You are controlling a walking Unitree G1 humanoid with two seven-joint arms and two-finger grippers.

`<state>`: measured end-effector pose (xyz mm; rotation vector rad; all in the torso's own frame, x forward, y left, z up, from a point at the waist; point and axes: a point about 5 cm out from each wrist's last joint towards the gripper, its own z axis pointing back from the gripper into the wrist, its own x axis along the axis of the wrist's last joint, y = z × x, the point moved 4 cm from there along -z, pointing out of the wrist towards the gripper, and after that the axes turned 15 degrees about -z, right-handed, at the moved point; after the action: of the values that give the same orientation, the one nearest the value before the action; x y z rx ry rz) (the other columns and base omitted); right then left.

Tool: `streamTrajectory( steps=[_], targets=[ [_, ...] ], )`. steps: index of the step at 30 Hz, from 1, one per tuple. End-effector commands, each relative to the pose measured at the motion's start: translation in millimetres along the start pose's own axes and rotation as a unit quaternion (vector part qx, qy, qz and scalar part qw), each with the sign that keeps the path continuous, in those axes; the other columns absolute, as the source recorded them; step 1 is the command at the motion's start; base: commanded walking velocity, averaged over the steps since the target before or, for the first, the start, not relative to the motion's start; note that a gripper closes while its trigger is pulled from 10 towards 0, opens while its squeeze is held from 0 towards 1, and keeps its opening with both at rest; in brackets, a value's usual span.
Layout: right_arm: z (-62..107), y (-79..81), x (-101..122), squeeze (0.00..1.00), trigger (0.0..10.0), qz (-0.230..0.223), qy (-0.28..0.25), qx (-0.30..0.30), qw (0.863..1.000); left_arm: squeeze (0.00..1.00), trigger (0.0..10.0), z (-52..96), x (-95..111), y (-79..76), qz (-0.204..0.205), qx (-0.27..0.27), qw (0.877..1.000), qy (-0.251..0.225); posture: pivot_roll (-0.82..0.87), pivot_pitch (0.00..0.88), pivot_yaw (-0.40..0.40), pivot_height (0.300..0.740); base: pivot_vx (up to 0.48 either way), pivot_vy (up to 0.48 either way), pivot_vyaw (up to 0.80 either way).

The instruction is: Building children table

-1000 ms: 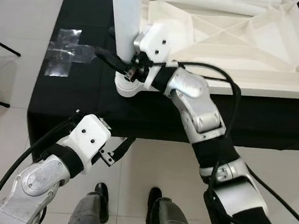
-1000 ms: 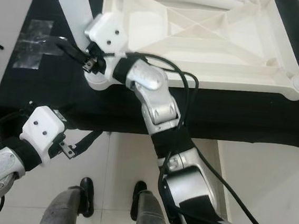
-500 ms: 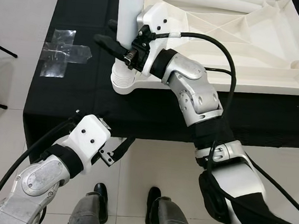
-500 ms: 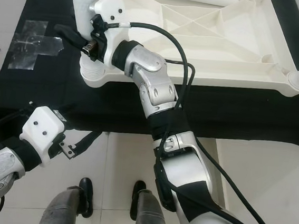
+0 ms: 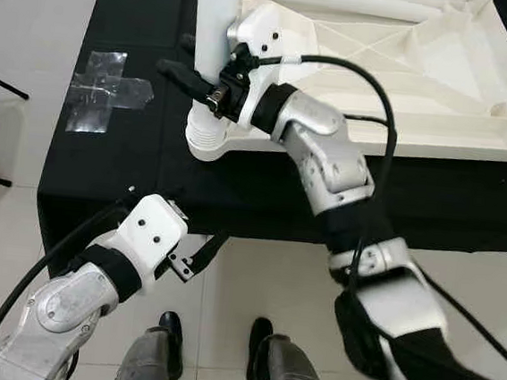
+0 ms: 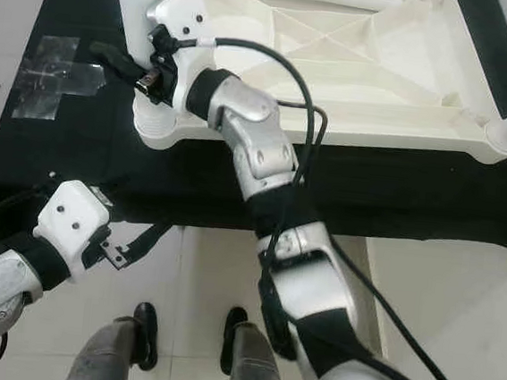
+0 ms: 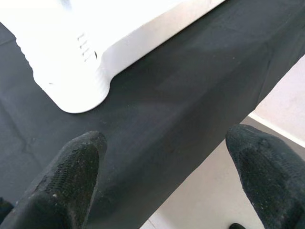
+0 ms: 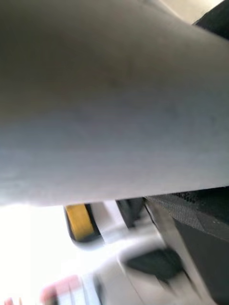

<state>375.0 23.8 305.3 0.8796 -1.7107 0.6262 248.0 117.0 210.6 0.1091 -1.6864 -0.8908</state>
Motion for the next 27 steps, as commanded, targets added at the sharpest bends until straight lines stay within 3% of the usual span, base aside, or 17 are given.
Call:
streamTrajectory(
  steps=[1, 4, 5, 11, 16, 21, 27],
  targets=[
    [28.2, -25.3, -65.5, 0.0, 10.0, -0.006, 0.097, -0.111, 0.989, 0.0, 10.0, 2.1, -2.2, -5.0, 0.002, -0.008, 1.0, 0.005, 0.13, 0.399, -0.08, 0.74, 0.0, 0.0, 0.0],
    [37.5, -15.1, -76.9, 0.0, 10.0, -0.008, 0.097, -0.117, 0.988, 0.0, 10.0, 1.5, -1.8, -5.8, 0.002, -0.01, 1.0, 0.003, 0.13, 0.392, -0.075, 0.74, 0.0, 0.0, 0.0],
    [43.5, -5.0, -85.6, 0.0, 10.0, -0.011, 0.101, -0.113, 0.988, 0.0, 10.0, 1.0, -1.7, -6.4, 0.003, -0.01, 1.0, 0.002, 0.13, 0.389, -0.075, 0.74, 0.0, 0.0, 0.0],
    [43.5, 8.1, -92.4, 0.0, 10.0, -0.021, 0.114, -0.094, 0.989, 0.0, 10.0, -0.1, -1.8, -7.0, 0.003, -0.011, 1.0, 0.0, 0.12, 0.379, -0.079, 0.74, 0.0, 0.0, 0.0],
    [40.4, 4.9, -89.1, 0.0, 10.0, -0.011, 0.117, -0.104, 0.988, 0.0, 10.0, -0.6, -1.1, -7.4, 0.003, -0.01, 1.0, -0.001, 0.13, 0.377, -0.081, 0.74, 0.0, 0.0, 0.0],
    [41.2, -8.0, -84.6, 0.0, 10.0, 0.006, 0.13, -0.155, 0.979, 0.0, 10.0, -1.5, -0.4, -4.8, 0.001, -0.006, 1.0, -0.001, 0.13, 0.382, -0.086, 0.74, 0.0, 0.0, 0.0],
    [42.6, -16.8, -85.6, 0.0, 10.0, 0.018, 0.154, -0.185, 0.97, 0.0, 10.0, -0.1, 3.7, 17.9, -0.018, 0.031, 0.999, -0.003, 0.13, 0.382, -0.087, 0.74, 0.0, 0.0, 0.0]
  ],
)
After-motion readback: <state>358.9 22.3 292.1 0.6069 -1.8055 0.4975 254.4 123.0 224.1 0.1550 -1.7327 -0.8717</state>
